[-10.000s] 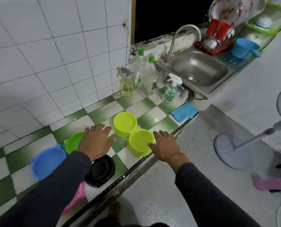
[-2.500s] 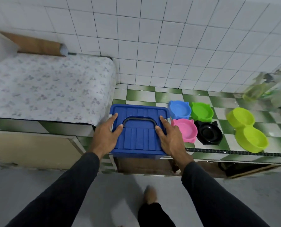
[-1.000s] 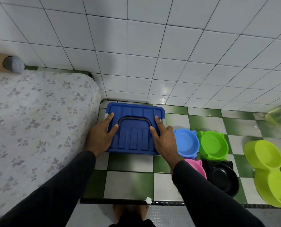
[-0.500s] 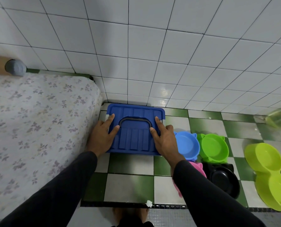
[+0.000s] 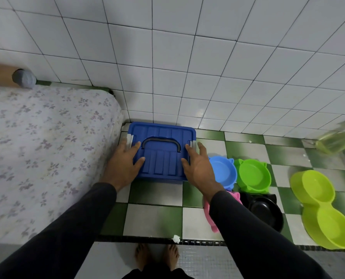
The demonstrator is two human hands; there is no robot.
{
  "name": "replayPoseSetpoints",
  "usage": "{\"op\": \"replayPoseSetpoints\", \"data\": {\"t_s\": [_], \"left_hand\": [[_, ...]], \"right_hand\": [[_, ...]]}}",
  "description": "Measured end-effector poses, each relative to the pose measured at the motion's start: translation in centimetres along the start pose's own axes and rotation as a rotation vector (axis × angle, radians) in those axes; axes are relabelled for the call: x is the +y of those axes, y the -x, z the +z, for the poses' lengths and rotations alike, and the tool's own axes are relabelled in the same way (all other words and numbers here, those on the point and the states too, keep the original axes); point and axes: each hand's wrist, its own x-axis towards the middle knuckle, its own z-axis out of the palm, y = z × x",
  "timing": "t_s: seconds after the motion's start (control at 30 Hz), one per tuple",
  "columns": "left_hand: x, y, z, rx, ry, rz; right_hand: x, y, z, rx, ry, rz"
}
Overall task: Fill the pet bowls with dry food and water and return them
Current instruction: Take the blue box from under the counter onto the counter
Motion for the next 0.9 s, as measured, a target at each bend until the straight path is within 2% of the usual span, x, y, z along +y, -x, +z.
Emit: {"op": "replayPoseSetpoints", "data": {"t_s": [0.13,0.43,0.63,0.9], "left_hand": [[0.9,1.4,-0.2,-0.017,-0.169,0.086],[3.2,7.3,-0.2,-0.047,-0.293,0.092],[3.7,12.2,-0.8,-0.04,-0.313,0.163],[4.8,22.0,-0.5,-0.039,-0.306,0.251]], "right_hand": [[0.0,1.8,-0.7,-0.026,0.135,-0.075],[2.1,7.3,-1.4,-0.02,0.43,-0.206],[2.9,12.6,-2.2,-0.004,0.468,-0.247],[4.7,22.1,-1.2,0.03,0.405,-0.188]]}}
